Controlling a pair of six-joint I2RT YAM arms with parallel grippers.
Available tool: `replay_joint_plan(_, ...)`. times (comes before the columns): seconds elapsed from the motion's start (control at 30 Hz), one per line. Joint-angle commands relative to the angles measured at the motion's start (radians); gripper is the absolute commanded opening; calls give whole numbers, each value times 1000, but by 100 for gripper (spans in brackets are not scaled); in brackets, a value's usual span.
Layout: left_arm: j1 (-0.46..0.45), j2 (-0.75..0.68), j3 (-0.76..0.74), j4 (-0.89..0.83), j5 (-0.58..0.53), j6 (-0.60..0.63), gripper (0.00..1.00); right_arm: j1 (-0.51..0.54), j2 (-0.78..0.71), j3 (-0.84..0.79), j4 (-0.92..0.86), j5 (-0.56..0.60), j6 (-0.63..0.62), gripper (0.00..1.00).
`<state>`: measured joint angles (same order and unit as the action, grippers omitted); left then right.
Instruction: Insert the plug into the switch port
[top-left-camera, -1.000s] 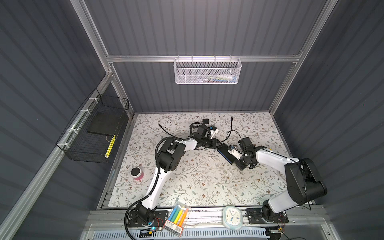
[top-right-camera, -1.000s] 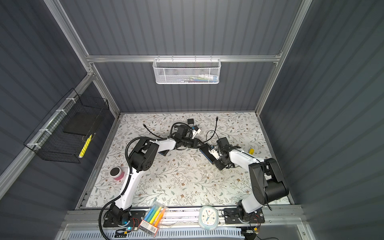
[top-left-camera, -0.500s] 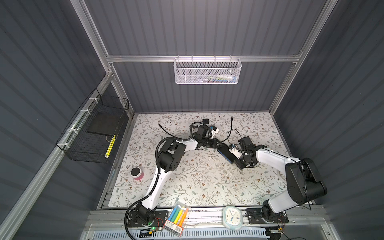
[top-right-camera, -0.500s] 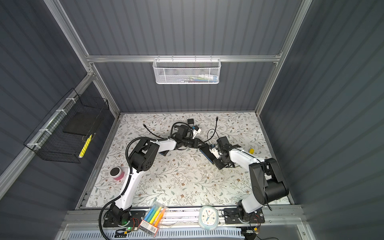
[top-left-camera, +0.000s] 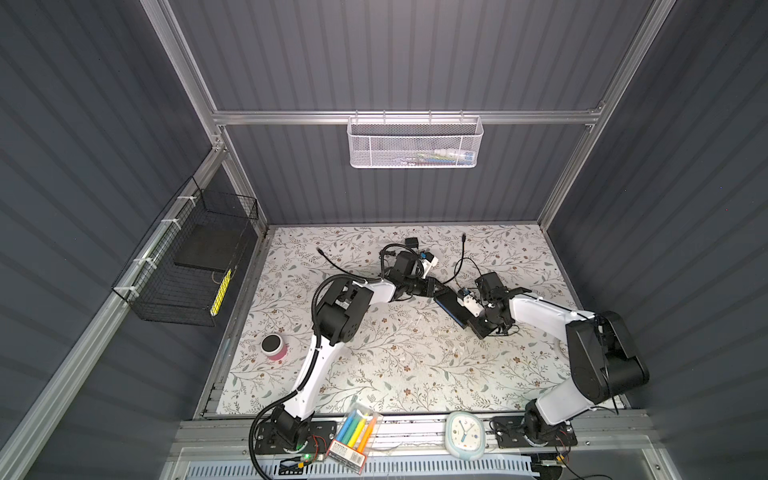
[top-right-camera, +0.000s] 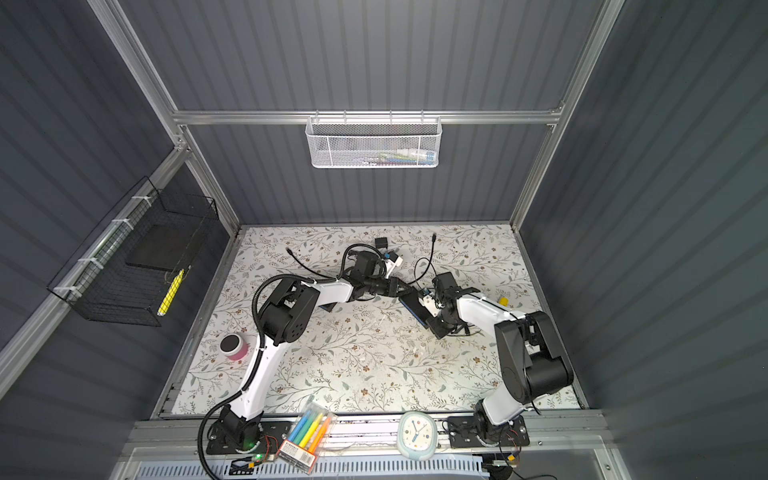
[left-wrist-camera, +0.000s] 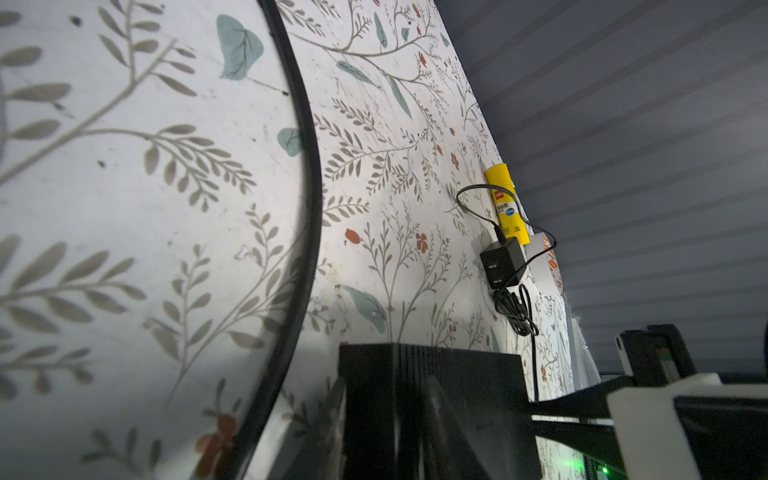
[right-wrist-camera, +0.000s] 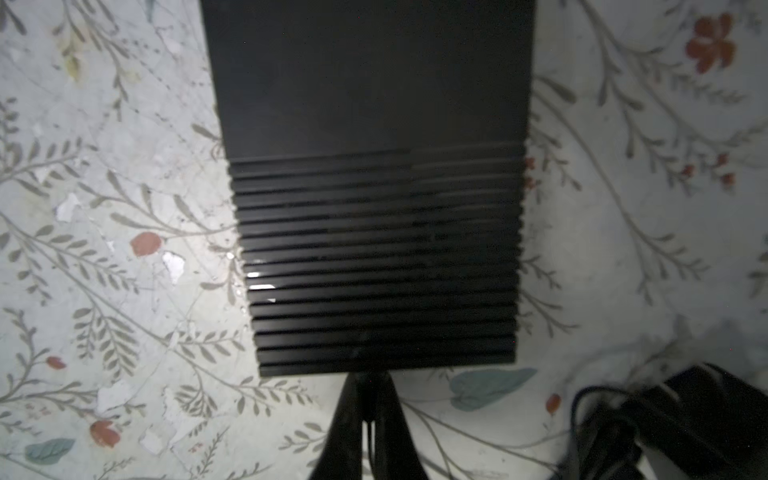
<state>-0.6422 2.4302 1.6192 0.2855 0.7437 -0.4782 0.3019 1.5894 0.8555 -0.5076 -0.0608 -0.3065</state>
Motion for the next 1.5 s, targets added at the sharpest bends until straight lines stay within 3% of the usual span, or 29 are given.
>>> replay_joint_plan(0.0,-77,59,-65,-170,16,1,30,8,14,71,164,-30,8,0)
replay_joint_plan(1.07,-102,62,-97,-128,37,-28,29,9,98,211,212,-36,-30,0)
replay_joint_plan(1.23,-102,29,-119,-132,23,-27,29,11,76,175,192,-35,-34,0)
replay_joint_plan(1.33,-100,11,-132,-150,20,-6,29,11,37,130,181,-16,-31,16)
replay_joint_plan(1.47,-90,-24,-161,-165,-2,7,28,9,-26,80,146,41,-1,23)
